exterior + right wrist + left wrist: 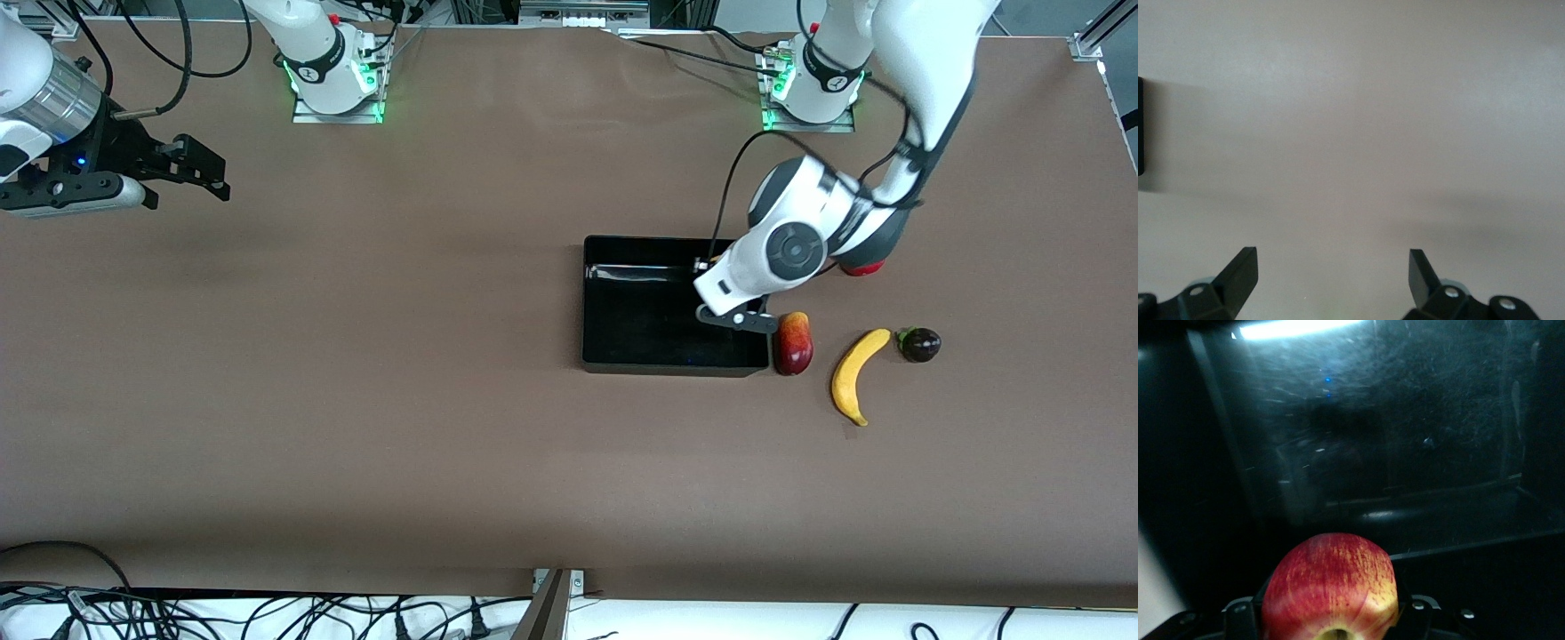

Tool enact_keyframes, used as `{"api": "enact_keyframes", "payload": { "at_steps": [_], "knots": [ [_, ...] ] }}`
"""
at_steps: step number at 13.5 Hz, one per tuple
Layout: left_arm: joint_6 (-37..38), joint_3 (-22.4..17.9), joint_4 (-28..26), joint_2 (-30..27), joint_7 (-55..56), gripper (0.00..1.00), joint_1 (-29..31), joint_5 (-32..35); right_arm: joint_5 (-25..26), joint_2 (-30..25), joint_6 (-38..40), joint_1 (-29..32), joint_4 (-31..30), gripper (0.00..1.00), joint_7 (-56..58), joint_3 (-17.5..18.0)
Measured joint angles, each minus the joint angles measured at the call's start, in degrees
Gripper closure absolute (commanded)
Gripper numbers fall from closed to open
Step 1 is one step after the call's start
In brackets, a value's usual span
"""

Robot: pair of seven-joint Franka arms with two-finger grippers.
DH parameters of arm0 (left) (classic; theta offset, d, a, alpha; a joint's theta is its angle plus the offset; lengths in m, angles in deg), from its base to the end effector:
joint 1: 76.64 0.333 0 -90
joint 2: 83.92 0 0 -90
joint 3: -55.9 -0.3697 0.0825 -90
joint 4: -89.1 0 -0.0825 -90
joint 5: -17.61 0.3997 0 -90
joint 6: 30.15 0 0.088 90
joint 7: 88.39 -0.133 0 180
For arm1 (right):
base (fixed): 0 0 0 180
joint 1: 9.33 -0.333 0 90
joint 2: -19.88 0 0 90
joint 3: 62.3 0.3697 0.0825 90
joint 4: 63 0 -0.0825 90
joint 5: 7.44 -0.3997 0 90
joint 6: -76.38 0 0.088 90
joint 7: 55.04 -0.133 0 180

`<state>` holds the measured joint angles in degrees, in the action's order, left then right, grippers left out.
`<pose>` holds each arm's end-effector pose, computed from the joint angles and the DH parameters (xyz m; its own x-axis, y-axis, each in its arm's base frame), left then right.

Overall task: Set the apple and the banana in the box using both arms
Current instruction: 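Lower the red apple into the black box and open the left gripper, then grasp the yellow banana with the left gripper and lift it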

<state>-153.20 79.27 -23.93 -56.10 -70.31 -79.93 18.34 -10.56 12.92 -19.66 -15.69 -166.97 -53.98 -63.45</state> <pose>0.5479 -0.2661 0.2326 0.9398 -0.1473 -0.3085 -0.1269 -0.9882 0.0854 0.5269 0.0542 0.6088 0.9945 0.1037 -0.0161 0.1026 -0.9931 -0.0568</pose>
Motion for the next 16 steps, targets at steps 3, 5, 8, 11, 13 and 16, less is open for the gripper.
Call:
{"api": "enact_keyframes", "payload": {
  "at_steps": [3, 5, 8, 11, 13, 16],
  "knots": [
    [-1.9, 0.0, 0.1, 4.0, 2.8, 0.00, -1.2, 0.0, 0.0, 0.0, -0.2, 0.1, 0.2, 0.00, 0.0, 0.1],
    [-1.6, 0.0, 0.3, 4.1, 6.4, 0.00, -1.2, 0.1, 0.0, 0.7, -0.4, 0.4, 1.3, 0.00, 0.0, 0.1],
    [6.6, -0.6, 4.7, 2.5, 7.8, 0.00, -0.6, 0.1, 0.0, 2.2, -0.4, 1.2, 4.3, 0.00, 0.0, -0.2],
    [21.0, -2.6, 15.5, -0.3, 5.1, 0.00, 2.8, 4.2, 0.0, 2.5, -0.4, 1.4, 5.0, 0.00, 0.0, -0.3],
    [22.8, -3.1, 19.5, -0.3, -2.9, 0.00, 6.5, 10.1, 0.0, 2.6, -0.4, 1.4, 5.0, 0.00, 0.0, -0.3],
    [15.6, -3.3, 19.6, 3.1, -19.2, 0.00, 11.9, 16.2, 0.0, 2.6, -0.4, 1.4, 5.0, 0.00, 0.0, -0.3]
  ]
}}
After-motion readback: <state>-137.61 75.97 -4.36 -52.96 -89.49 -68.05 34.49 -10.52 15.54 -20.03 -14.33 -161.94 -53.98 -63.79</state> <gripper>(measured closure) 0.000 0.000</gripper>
